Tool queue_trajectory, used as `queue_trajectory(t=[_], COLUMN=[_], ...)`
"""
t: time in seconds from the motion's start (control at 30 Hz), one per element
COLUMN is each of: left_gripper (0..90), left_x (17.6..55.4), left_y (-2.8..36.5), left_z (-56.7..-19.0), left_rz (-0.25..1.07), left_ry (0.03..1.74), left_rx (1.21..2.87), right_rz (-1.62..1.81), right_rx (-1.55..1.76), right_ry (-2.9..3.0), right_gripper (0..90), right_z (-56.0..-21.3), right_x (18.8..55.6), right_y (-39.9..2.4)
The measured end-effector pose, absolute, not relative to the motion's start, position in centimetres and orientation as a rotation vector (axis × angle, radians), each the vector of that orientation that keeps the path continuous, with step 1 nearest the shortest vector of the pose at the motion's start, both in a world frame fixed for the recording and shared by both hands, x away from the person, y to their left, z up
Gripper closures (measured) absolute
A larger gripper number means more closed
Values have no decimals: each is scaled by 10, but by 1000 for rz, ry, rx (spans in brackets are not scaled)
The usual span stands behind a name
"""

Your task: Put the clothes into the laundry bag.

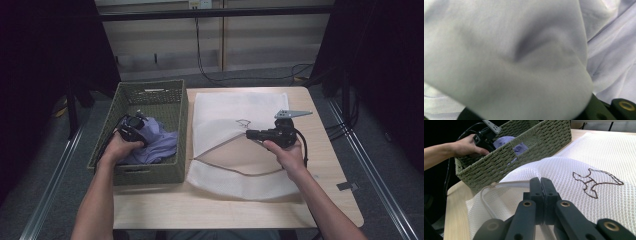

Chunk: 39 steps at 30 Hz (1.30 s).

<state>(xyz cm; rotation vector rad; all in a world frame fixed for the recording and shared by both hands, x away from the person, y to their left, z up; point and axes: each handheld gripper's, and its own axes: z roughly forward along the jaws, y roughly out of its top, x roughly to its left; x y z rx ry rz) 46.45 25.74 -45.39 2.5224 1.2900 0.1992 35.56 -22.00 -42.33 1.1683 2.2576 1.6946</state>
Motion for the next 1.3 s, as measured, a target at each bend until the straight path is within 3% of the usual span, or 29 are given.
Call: queue_trajectory(t=[1.3], left_gripper=[777], left_x=[417], left_y=[268], left_z=[-370], left_rz=[415], left_ry=[1062], left_rx=[2024], right_rz=[1672], right_rx=[1167], right_ry=[2227], right_gripper=[895], right_z=[-420], right_x=[353], right_y=[-225])
